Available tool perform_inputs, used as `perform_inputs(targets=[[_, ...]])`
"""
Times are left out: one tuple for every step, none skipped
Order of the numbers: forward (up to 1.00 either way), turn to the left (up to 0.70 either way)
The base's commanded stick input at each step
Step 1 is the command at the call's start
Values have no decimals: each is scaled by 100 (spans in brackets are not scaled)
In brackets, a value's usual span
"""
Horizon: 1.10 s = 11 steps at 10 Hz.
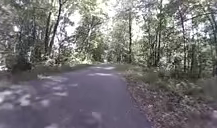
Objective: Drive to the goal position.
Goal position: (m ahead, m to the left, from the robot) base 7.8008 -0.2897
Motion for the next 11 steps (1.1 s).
perform_inputs(targets=[[45, 0], [45, 0], [45, 0], [45, 0], [45, 0], [45, 0], [45, 0], [45, 0], [45, 0], [45, 0], [45, 0]])
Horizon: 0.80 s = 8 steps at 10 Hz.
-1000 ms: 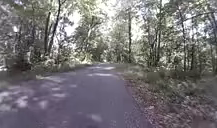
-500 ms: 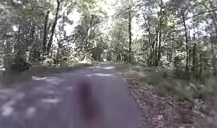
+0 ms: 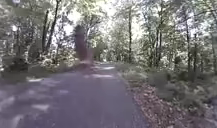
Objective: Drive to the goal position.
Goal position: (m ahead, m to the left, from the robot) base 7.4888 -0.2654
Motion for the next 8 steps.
perform_inputs(targets=[[45, 0], [45, 0], [45, 0], [45, 0], [45, 0], [45, 0], [45, 0], [45, 0]])
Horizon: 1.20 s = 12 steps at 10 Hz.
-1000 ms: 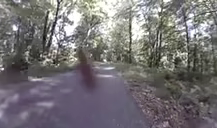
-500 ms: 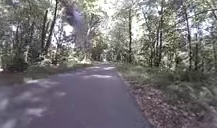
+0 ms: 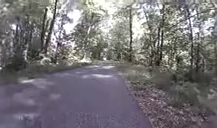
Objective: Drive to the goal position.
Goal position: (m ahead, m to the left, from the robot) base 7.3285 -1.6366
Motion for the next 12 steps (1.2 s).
perform_inputs(targets=[[45, 0], [45, 0], [45, 0], [45, 0], [45, 0], [45, 0], [45, 0], [45, 0], [45, 0], [45, 0], [45, 0], [45, 0]])
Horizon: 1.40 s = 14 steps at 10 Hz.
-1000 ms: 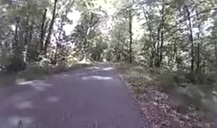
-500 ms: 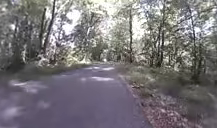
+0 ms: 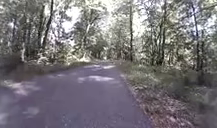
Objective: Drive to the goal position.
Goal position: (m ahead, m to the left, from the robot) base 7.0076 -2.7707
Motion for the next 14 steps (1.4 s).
perform_inputs(targets=[[45, 0], [45, 0], [45, 0], [45, 0], [45, 0], [45, 0], [45, 0], [45, 0], [45, 0], [45, 0], [45, 0], [45, 0], [45, 0], [45, 0]])
